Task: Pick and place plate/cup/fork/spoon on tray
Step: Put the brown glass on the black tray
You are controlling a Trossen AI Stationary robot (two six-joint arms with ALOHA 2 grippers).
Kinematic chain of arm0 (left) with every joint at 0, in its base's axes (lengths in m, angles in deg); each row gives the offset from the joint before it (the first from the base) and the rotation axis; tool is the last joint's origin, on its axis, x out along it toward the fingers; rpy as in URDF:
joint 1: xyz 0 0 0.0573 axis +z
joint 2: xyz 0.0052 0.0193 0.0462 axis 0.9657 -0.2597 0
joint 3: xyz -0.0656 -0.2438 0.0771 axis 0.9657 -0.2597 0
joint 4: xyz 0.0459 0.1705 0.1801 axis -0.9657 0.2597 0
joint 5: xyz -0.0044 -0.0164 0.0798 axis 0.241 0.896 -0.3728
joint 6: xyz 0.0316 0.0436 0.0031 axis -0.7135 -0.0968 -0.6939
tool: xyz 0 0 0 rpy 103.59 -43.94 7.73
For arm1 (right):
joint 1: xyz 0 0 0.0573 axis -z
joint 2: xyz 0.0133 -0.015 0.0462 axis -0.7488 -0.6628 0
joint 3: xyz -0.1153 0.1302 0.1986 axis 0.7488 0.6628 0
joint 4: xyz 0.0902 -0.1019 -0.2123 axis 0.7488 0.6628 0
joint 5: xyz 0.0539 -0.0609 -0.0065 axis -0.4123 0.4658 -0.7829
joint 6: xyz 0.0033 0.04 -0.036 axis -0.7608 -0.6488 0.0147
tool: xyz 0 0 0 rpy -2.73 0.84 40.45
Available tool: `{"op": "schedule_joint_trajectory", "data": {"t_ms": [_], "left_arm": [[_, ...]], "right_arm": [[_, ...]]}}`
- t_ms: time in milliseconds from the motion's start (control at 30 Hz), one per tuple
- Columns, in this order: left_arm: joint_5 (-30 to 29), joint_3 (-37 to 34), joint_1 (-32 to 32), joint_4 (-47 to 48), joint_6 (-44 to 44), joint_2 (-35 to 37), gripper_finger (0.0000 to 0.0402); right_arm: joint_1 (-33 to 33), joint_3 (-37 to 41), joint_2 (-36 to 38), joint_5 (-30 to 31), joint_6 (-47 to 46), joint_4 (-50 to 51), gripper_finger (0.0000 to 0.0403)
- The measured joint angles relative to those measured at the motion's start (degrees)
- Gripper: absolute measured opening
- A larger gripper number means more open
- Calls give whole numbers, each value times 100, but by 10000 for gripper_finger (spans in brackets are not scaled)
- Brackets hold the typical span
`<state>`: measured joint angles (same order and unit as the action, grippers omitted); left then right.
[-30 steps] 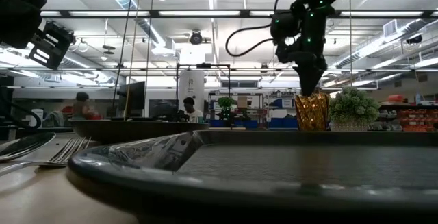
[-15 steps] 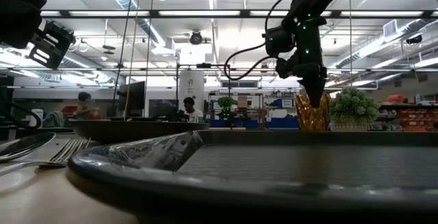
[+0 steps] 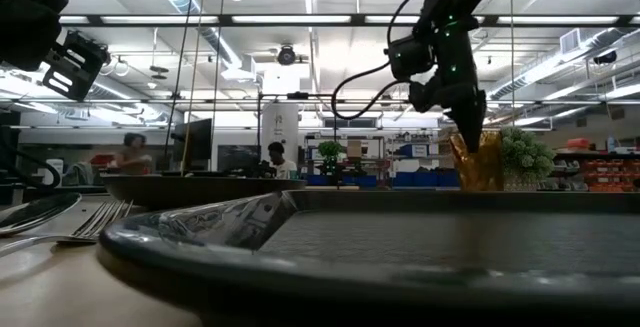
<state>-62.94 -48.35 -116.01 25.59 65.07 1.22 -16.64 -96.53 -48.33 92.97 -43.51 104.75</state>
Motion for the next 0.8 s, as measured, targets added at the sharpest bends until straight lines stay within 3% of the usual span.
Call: {"op": "schedule_joint_trajectory", "data": {"t_ms": [367,800], "left_arm": [[0,1,0,1,0,2,23],[0,-1,-2,1,0,0,23]], "right_arm": [[-1188,-77,1018,-313,-1186,450,16],[-3382,824,2173,-440,-4264,656,13]]}}
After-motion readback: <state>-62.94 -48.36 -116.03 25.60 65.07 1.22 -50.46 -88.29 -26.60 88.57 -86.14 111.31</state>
